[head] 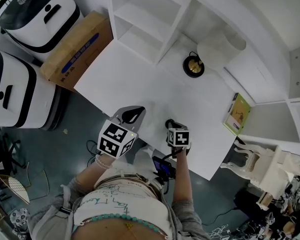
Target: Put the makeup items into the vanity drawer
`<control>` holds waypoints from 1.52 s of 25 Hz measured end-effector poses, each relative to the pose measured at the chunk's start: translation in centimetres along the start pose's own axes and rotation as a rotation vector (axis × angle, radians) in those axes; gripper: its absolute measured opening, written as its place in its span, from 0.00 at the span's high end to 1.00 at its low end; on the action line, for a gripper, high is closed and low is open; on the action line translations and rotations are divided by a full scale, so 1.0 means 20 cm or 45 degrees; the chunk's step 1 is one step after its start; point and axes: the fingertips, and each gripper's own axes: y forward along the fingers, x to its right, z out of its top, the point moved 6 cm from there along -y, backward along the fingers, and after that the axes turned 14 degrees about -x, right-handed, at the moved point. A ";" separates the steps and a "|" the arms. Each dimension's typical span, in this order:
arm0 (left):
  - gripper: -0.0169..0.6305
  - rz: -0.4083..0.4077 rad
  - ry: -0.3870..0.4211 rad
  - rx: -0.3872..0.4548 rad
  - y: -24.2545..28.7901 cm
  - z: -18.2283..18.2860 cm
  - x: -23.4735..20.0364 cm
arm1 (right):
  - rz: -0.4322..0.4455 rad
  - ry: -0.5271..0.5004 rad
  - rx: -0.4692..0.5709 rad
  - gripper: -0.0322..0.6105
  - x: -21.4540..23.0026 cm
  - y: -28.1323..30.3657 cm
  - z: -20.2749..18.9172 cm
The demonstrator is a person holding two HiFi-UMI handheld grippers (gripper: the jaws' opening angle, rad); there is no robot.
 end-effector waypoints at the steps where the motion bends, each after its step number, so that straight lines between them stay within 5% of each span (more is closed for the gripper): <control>1: 0.97 0.001 -0.002 0.000 0.00 0.00 0.00 | -0.003 0.005 -0.001 0.89 0.00 0.00 0.00; 25: 0.97 0.006 -0.027 -0.020 0.02 -0.02 -0.04 | 0.028 0.040 -0.020 0.77 0.02 0.04 0.02; 38: 0.97 0.005 -0.013 -0.019 0.01 -0.04 -0.01 | 0.011 0.013 -0.024 0.81 0.01 0.06 0.02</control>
